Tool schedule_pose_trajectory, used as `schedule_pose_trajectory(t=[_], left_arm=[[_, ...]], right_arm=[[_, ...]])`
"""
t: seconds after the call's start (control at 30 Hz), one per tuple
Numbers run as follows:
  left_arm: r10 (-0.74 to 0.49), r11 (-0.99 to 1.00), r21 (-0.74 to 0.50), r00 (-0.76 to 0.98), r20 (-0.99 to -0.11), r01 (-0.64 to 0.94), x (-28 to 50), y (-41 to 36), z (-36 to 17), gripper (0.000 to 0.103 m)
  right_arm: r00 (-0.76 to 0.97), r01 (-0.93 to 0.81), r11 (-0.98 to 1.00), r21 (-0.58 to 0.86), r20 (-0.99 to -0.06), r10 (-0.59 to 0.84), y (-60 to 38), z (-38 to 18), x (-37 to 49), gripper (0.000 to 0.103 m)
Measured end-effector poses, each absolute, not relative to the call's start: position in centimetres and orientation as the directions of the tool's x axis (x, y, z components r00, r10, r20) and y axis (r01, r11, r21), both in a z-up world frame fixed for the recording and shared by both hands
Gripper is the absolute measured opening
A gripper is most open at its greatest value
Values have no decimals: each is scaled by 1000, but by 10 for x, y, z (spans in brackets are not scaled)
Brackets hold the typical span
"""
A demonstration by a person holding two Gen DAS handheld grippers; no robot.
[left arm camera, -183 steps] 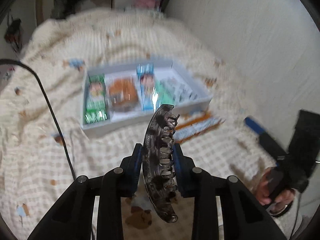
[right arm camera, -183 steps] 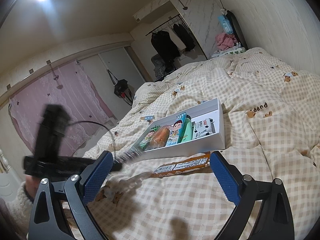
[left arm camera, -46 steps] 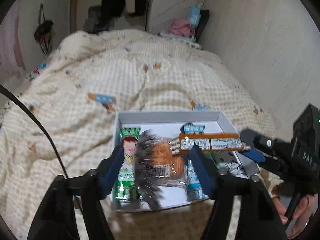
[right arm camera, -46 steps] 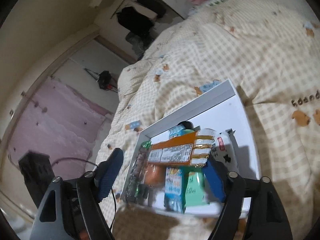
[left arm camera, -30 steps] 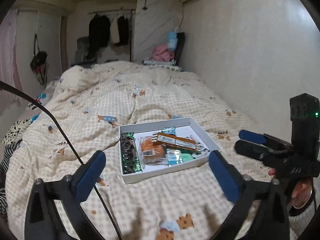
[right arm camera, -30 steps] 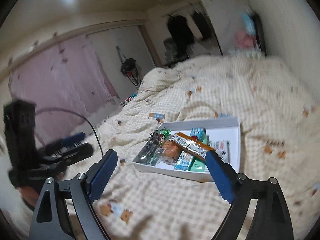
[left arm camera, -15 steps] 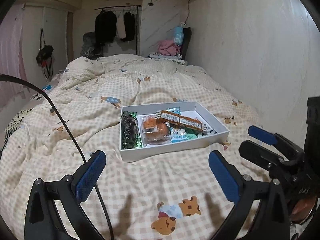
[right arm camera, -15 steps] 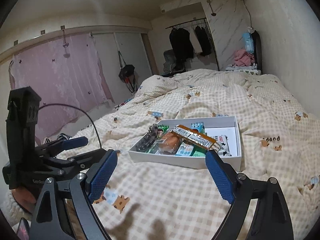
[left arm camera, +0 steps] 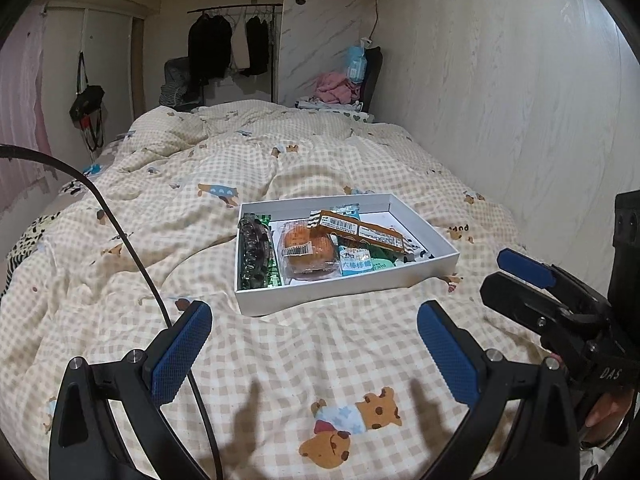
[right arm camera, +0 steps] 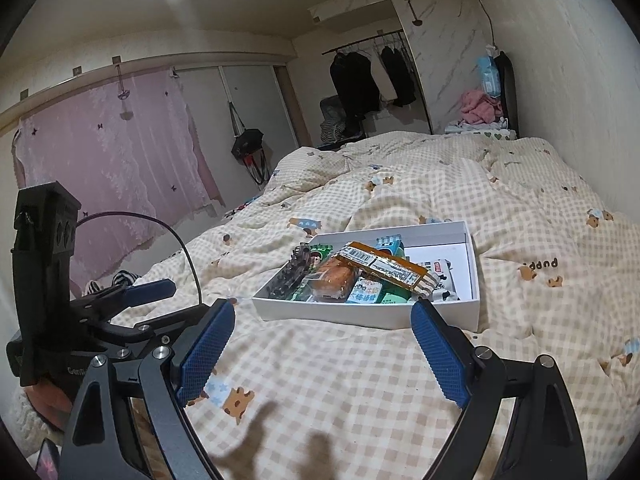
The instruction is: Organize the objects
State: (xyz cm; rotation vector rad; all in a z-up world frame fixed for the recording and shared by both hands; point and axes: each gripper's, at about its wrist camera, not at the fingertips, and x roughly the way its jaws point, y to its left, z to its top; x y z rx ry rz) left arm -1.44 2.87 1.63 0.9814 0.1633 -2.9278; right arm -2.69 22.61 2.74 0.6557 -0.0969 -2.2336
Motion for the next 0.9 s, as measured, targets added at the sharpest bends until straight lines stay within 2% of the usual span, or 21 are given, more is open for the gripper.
schedule_pose_trajectory(t=[0.9], left_arm=[[-29,-996,-44,-782,-623,72,-16,35,12,103]], right_arm=[[-550,667,-691,278,-441,-709,226,25,-29,91]])
